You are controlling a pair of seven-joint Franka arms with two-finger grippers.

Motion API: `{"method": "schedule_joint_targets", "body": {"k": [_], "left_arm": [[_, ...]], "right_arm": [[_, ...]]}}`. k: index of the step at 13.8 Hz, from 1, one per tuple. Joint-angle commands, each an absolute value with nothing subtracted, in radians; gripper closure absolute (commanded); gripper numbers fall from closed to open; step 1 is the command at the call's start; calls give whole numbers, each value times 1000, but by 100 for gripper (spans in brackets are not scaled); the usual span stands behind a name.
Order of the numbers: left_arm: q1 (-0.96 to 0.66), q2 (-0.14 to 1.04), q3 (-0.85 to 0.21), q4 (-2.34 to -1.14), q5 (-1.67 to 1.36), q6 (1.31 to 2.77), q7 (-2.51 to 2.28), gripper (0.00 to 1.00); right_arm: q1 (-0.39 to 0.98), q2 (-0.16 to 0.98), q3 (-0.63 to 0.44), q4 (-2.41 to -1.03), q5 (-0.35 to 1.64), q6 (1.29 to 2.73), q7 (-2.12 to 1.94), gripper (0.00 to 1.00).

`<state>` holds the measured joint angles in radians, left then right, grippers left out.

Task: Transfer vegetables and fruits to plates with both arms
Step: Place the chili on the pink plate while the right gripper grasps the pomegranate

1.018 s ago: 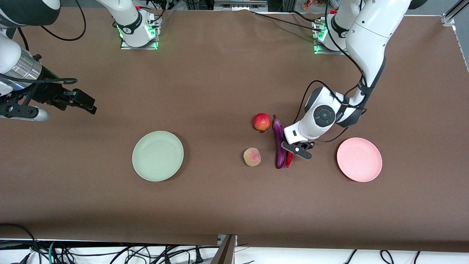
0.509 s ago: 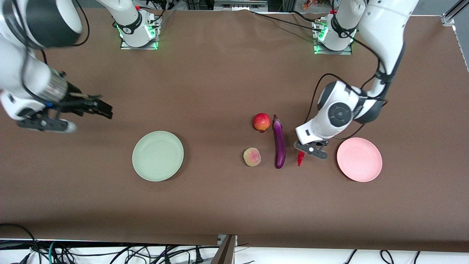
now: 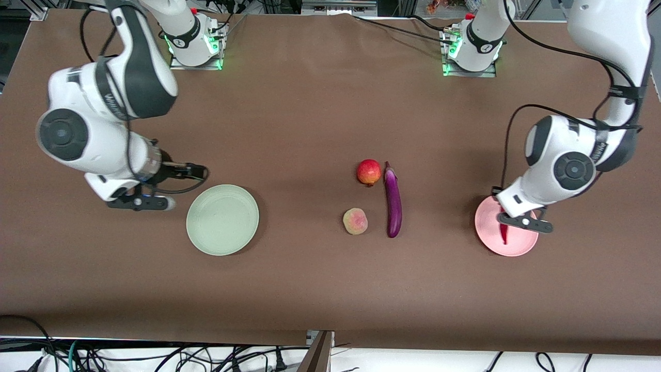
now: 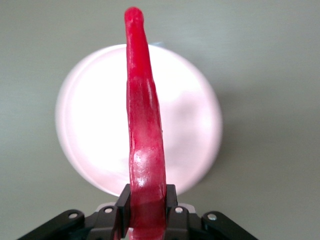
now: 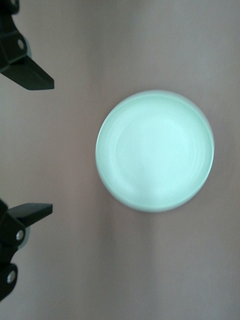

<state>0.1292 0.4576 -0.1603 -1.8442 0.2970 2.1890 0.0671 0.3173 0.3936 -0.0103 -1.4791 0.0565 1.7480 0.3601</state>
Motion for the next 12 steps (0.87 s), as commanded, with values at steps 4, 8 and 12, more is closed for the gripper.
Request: {"method": "schedule_joint_targets", "body": {"k": [4, 8, 12], "left_arm": [[218, 621, -173, -1790, 362, 2376, 193, 100], [221, 627, -173, -1787, 362, 2376, 195, 0], [222, 608, -179, -1787, 361, 2364, 192, 0]], "right_arm": [[601, 610, -2, -1323, 106, 1942, 693, 0], [741, 750, 2, -1220, 137, 2086, 894, 0], [844, 831, -2, -1213, 129, 2195, 956, 0]]}}
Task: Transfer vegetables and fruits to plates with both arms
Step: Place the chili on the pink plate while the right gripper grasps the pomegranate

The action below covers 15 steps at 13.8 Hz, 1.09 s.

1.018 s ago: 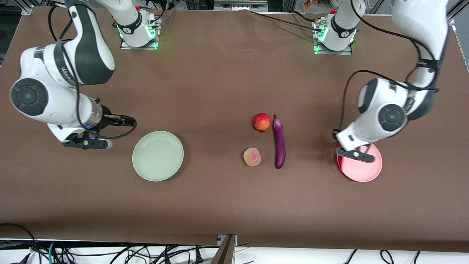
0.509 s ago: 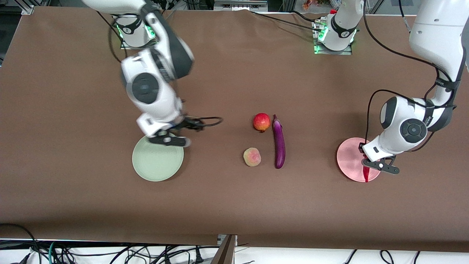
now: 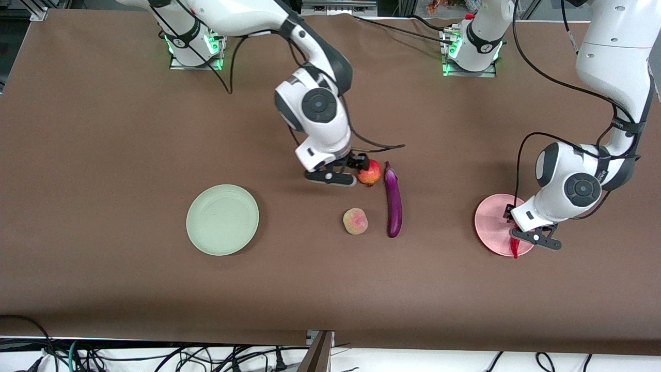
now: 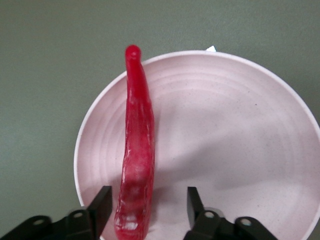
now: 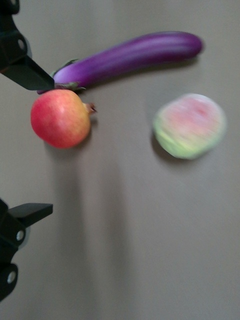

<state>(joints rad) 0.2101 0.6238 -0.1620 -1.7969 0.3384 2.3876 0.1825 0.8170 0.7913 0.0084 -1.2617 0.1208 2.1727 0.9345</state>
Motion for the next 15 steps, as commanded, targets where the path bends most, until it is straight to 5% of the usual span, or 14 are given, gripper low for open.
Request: {"method": "schedule_joint_targets", "body": {"k": [1, 12, 13, 15], "left_arm": [[221, 594, -183, -1787, 360, 2352, 190, 0], [203, 575, -201, -1784, 356, 2304, 186, 0], [204, 572, -206, -1784, 356, 2301, 186, 0], [204, 563, -206, -1784, 356, 2295, 186, 0]], "right_arm": [[856, 837, -2, -1213, 129, 2215, 956, 0], [923, 954, -6, -1218, 51, 2385, 983, 0], [925, 956, -6, -1221, 49, 2384, 979, 5], [919, 948, -9, -1221, 52, 2376, 977, 39]]}}
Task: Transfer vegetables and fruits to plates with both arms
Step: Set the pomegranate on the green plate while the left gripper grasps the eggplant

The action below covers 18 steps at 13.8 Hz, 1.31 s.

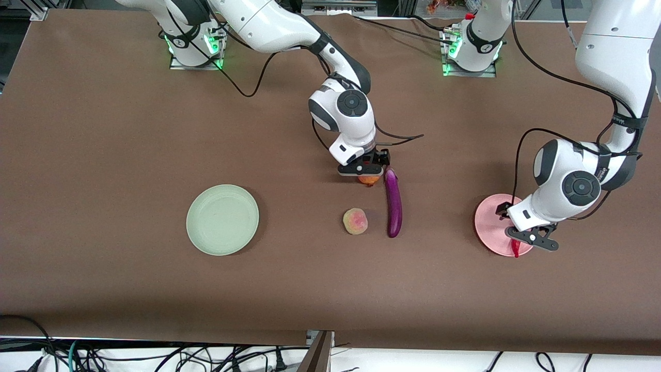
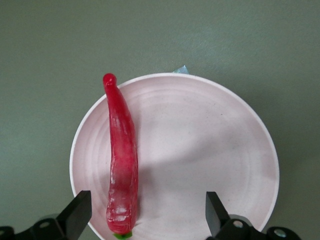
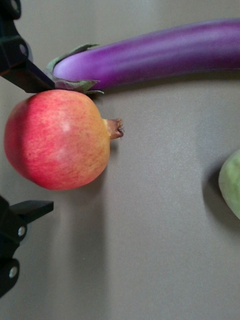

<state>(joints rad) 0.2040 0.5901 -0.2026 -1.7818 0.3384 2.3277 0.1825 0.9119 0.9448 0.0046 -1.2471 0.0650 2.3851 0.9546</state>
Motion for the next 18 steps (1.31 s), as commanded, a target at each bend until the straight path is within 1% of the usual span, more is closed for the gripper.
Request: {"method": "schedule_joint_targets", "body": {"k": [1, 2, 3, 4, 5, 7, 8, 9, 11, 13, 15, 16, 18], "left_arm": [[203, 563, -206, -1784, 356, 2292, 186, 0], [202, 555, -210, -1784, 356, 2286, 186, 0], [195, 536, -222, -1783, 354, 2246, 184, 0], [190, 514, -259, -1764, 353, 2190, 180, 0], [190, 499, -290, -1729, 345, 2099, 173, 0], [189, 499, -369, -1602, 295, 1897, 169, 0], [181, 502, -394, -1553, 264, 1835, 147, 0], [155, 502, -405, -1525, 241, 1815, 105, 0], [95, 517, -405, -1517, 201, 1818, -5, 0], [25, 578, -405, -1516, 137, 1863, -163, 0], [-72, 626, -400, -1528, 120, 2039, -312, 0], [-109, 655, -393, -1535, 121, 2104, -360, 0], [-120, 709, -388, -1537, 164, 2179, -373, 0]], "right_arm": [[913, 943, -11, -1221, 52, 2372, 973, 54], [907, 933, -17, -1221, 57, 2365, 965, 69], [882, 907, -21, -1220, 61, 2321, 959, 78], [849, 875, -18, -1216, 61, 2254, 951, 79], [815, 841, -17, -1216, 64, 2205, 924, 79], [744, 783, -14, -1220, 69, 2088, 788, 79], [712, 769, -14, -1220, 69, 2038, 729, 79], [681, 752, -17, -1226, 69, 2001, 669, 79], [617, 723, -26, -1270, 66, 1948, 530, 79], [559, 700, -70, -1349, 66, 1944, 380, 78], [543, 696, -161, -1414, 66, 1953, 235, 75], [537, 698, -198, -1439, 67, 1957, 180, 75], [500, 698, -207, -1462, 69, 1962, 149, 68]]}}
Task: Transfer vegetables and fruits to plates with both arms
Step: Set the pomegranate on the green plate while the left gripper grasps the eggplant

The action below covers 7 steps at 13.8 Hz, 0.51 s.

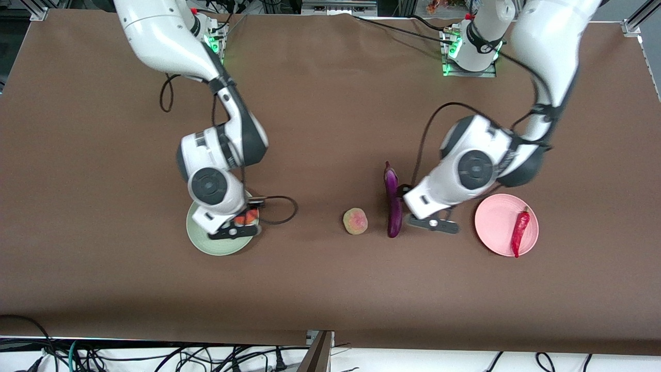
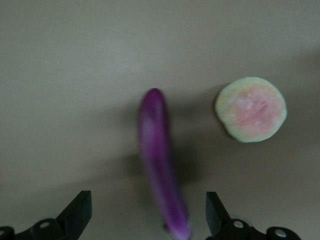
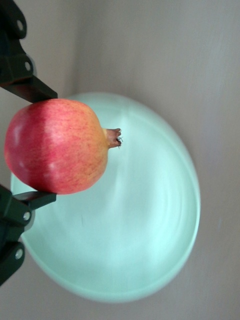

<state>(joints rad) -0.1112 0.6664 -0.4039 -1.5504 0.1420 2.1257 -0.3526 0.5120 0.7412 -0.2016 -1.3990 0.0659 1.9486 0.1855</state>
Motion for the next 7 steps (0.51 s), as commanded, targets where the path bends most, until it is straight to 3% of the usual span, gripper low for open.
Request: {"method": "schedule_joint_targets", "body": {"k": [1, 3, 4, 7], "left_arm": [[-121, 731, -387, -1549, 193, 2204, -373, 0], [-141, 765, -385, -1558, 247, 2246, -374, 0], [-143, 765, -382, -1565, 283, 2240, -376, 0], [-143, 781, -382, -1598, 298, 2240, -405, 0]], "right_arm": [[496, 704, -207, -1463, 71, 1968, 149, 65], [476, 725, -206, -1474, 93, 1999, 149, 26], [474, 727, -207, -1486, 101, 2023, 149, 0], [477, 703, -206, -1456, 101, 2013, 176, 0]]}}
